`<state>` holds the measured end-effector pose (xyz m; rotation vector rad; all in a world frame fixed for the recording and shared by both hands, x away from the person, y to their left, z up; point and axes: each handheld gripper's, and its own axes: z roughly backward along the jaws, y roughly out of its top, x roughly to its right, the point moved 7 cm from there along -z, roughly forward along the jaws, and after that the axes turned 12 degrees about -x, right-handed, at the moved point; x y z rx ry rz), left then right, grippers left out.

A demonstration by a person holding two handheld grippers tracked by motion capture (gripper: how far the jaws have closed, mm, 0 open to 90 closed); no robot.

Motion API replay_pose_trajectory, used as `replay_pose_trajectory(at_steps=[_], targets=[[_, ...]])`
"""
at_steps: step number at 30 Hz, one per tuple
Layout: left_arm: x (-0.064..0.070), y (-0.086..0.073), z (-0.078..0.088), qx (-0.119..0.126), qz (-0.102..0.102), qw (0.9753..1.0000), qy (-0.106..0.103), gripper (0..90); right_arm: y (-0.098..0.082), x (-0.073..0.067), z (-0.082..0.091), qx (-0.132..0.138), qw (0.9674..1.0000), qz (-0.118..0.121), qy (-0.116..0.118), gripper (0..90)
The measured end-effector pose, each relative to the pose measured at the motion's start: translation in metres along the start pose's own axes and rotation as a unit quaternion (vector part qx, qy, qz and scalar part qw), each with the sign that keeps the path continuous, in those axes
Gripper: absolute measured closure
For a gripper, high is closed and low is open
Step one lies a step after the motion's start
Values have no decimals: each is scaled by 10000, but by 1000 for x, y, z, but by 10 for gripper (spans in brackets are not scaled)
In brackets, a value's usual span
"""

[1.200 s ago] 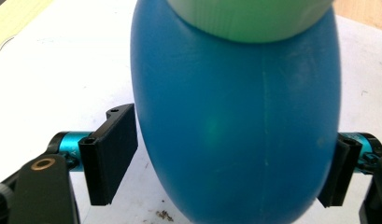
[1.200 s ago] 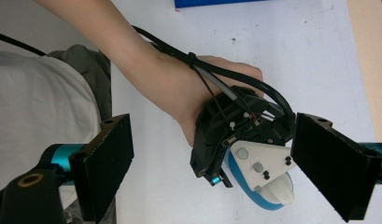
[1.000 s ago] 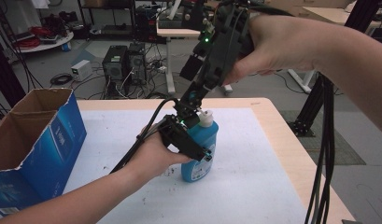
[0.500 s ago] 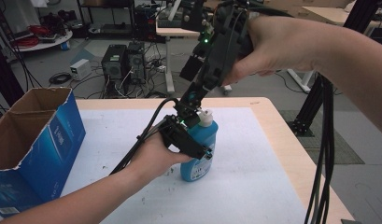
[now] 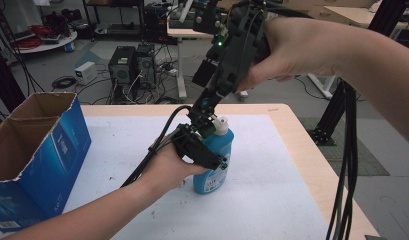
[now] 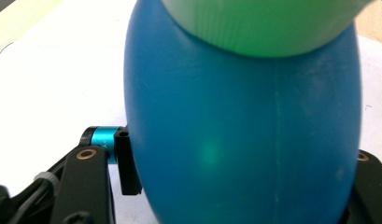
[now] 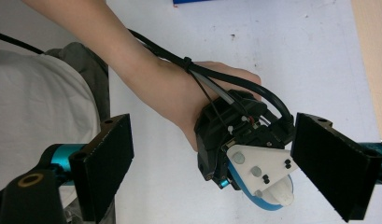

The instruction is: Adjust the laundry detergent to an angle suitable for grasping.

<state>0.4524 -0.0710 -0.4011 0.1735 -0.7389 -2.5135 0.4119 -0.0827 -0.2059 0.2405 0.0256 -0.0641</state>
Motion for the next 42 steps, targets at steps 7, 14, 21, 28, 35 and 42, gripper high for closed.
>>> replay_pose_trajectory(at_steps=[7,14,21,28,35,42], targets=[[0,0,0,2,2,10000,20,388,-1,0,-1,-11,10000,-7,15,125],[1,0,0,35,4,10000,1,415,-1,0,-1,-9,10000,10,13,125],[1,0,1,53,-6,10000,34,431,-1,0,-2,-23,10000,-3,17,125],[-1,3,11,318,-100,9994,-104,440,-1,0,-2,5,10000,-19,1,125],[-5,-3,29,375,-646,9964,-395,441,2,-1,3,160,9999,-27,42,125],[-6,-21,48,419,-1447,9844,-914,441,4,-3,5,219,9997,-13,87,125]])
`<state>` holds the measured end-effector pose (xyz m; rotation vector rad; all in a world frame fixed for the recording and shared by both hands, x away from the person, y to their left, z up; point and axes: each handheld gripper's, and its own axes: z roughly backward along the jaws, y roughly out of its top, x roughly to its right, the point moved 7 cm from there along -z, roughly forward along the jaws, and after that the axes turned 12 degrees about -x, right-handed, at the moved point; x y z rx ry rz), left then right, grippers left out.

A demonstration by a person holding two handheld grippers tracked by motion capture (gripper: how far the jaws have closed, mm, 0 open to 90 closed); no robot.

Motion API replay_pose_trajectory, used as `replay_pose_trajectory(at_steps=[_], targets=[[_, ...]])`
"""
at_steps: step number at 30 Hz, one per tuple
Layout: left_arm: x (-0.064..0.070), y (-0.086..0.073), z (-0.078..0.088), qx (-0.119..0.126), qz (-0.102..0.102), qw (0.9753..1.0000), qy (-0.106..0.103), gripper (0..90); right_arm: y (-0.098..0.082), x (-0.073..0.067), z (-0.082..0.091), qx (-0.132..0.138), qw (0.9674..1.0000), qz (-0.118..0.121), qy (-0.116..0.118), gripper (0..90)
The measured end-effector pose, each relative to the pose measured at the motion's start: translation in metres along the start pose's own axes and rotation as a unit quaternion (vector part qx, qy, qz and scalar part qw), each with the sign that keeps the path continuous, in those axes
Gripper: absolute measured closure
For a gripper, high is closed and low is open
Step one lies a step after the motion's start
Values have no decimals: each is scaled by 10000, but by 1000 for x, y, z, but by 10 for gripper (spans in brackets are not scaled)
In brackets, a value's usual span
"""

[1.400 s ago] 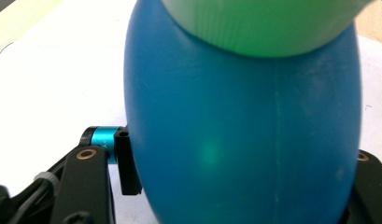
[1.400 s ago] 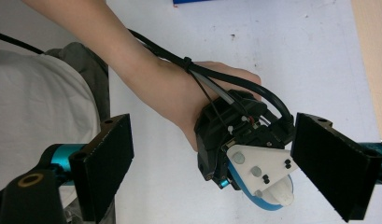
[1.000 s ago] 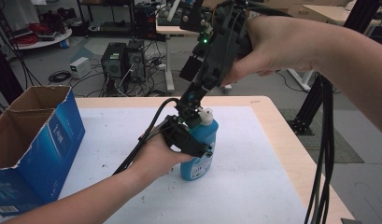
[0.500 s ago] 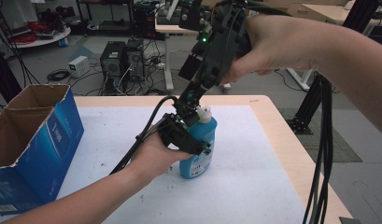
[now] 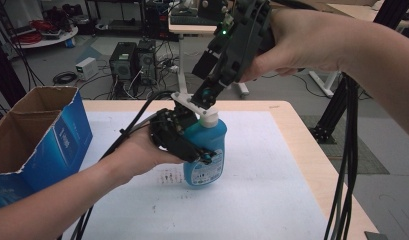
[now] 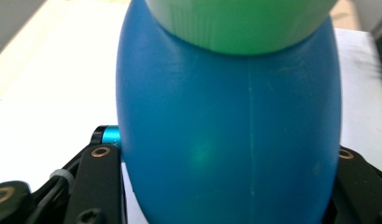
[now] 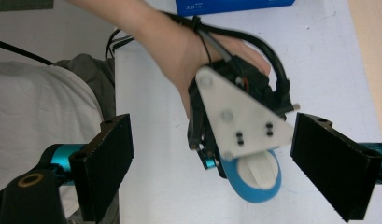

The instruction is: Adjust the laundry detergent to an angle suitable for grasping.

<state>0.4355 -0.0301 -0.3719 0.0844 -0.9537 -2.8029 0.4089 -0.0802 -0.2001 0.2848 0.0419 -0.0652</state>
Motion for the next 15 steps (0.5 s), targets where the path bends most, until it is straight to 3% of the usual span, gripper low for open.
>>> replay_pose_trajectory(at_steps=[2,4,6,12,15], targets=[[4,-5,3,29,-144,9998,-167,441,0,0,0,-19,10000,23,-1,125],[8,-10,4,-97,-366,9989,-269,441,1,0,-1,-39,10000,27,-7,125],[10,-13,3,-145,-425,9985,-320,441,1,0,-2,-57,10000,31,1,125],[20,-32,-8,-343,-846,9943,-554,440,2,1,-5,-97,9999,41,-5,125],[20,-33,-11,-300,-872,9940,-585,440,3,1,-7,-111,9999,51,9,125]])
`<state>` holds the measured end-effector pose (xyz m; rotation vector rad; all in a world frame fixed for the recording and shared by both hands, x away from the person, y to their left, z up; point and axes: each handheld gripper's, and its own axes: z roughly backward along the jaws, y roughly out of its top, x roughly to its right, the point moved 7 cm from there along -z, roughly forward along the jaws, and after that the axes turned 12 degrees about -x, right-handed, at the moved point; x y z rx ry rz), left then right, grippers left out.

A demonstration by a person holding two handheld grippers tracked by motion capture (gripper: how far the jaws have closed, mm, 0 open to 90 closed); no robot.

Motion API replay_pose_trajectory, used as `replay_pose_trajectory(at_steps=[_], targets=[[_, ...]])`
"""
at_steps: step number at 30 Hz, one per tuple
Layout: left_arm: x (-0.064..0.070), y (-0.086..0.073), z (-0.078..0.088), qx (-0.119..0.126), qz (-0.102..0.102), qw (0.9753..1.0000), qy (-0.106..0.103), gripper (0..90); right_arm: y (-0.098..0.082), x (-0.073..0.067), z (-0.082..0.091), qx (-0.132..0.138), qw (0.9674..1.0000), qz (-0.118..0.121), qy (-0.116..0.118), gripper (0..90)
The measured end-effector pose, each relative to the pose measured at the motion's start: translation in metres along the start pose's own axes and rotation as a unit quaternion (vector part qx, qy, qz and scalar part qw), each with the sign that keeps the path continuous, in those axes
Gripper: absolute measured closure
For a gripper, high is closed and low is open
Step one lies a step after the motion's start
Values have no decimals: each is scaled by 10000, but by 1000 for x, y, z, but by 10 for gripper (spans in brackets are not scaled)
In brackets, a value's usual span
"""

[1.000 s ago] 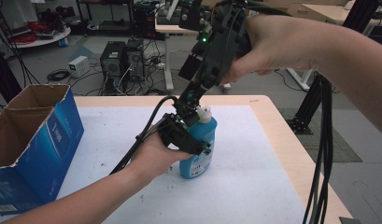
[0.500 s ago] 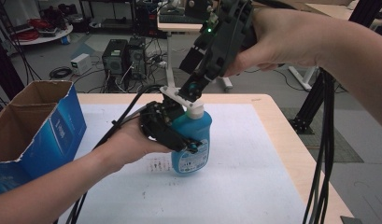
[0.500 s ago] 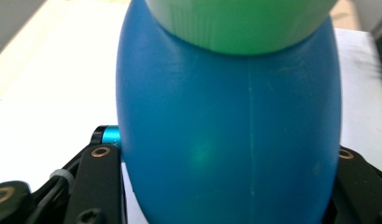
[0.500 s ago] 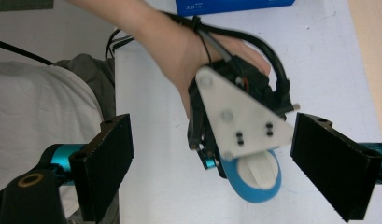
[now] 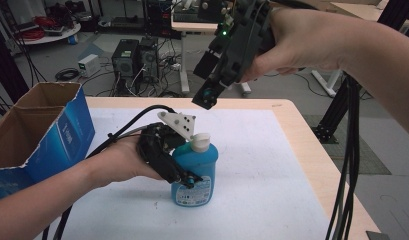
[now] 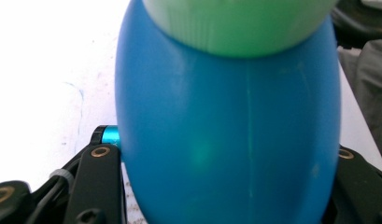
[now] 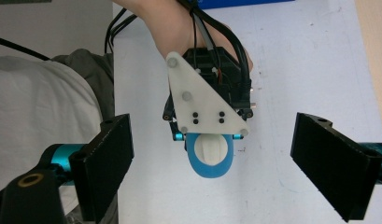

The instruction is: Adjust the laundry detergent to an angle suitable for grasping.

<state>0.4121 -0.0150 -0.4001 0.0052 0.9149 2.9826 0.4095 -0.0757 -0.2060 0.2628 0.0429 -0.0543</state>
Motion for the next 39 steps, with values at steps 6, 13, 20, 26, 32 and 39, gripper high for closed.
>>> replay_pose_trajectory(at_steps=[6,13,20,26,32,39], targets=[[-1,-1,-1,61,5,10000,-48,425,-1,0,-2,-42,10000,11,12,125],[-4,-7,21,14,551,9983,178,223,0,-1,-3,-24,10000,18,22,125],[-8,-25,57,-532,929,9920,664,182,4,1,-7,-49,10000,51,32,125],[-17,-42,98,-657,1447,9831,909,182,7,-2,-10,-59,9999,103,63,125],[-43,-55,133,-1293,1997,9594,1513,182,9,-2,-14,-111,9999,114,64,125],[-71,-61,164,-1747,2544,9319,1905,182,11,-1,-19,-200,9997,122,10,125]])
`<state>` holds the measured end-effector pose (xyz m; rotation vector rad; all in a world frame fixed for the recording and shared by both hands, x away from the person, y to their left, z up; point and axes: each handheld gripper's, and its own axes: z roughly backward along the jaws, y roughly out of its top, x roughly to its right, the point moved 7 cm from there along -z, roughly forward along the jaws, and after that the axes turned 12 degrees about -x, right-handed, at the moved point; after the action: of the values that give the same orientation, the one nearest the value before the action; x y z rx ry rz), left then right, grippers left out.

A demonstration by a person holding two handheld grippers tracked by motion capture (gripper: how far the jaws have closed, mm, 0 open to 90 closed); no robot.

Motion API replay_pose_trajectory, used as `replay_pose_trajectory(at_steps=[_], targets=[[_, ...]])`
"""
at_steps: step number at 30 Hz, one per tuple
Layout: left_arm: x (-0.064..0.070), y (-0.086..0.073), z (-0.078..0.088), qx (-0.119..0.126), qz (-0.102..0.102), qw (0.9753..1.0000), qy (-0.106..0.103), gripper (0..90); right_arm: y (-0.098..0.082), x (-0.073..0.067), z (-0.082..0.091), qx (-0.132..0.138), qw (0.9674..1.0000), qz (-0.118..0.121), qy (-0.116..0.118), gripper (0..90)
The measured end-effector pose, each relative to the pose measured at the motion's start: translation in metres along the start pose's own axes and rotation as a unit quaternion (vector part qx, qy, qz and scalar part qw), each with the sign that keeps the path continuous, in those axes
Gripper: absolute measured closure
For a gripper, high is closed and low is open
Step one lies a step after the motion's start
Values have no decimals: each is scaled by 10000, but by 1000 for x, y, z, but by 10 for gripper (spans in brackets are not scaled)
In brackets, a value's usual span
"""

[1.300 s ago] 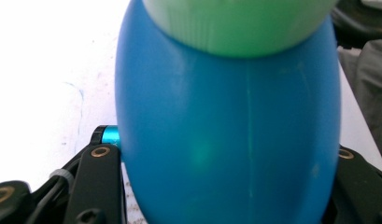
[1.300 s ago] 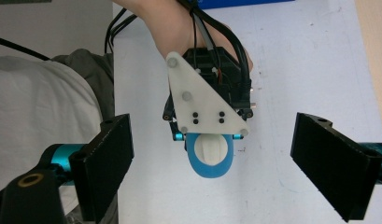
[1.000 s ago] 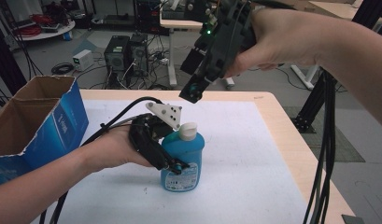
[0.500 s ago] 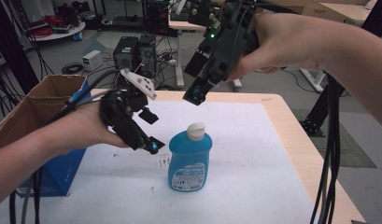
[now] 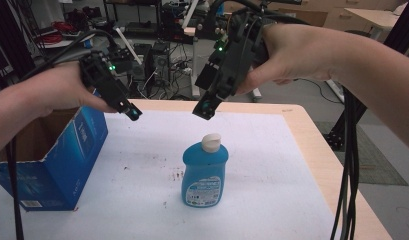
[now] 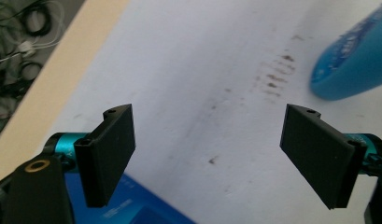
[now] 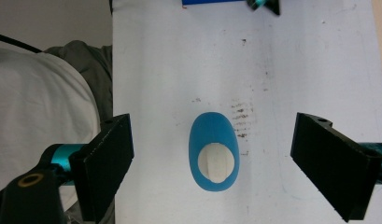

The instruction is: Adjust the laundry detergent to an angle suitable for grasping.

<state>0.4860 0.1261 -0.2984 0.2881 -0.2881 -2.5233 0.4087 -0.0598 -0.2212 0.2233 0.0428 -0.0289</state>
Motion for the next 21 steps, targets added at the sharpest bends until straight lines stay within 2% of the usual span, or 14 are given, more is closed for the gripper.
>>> replay_pose_trajectory(at_steps=[2,4,6,12,21], targets=[[-6,1,5,-100,87,9999,7,182,0,1,-1,-22,10000,-8,14,125],[-11,1,10,-164,178,9997,103,182,-1,3,-2,-59,10000,-24,-26,124],[-13,2,13,-209,205,9995,95,182,-1,4,-3,-70,10000,-35,-33,125],[-14,2,16,-246,154,9995,128,182,1,6,-4,-49,10000,-17,-15,125],[-10,3,15,-245,54,9997,65,182,-2,7,-5,-78,10000,-42,-2,125]])
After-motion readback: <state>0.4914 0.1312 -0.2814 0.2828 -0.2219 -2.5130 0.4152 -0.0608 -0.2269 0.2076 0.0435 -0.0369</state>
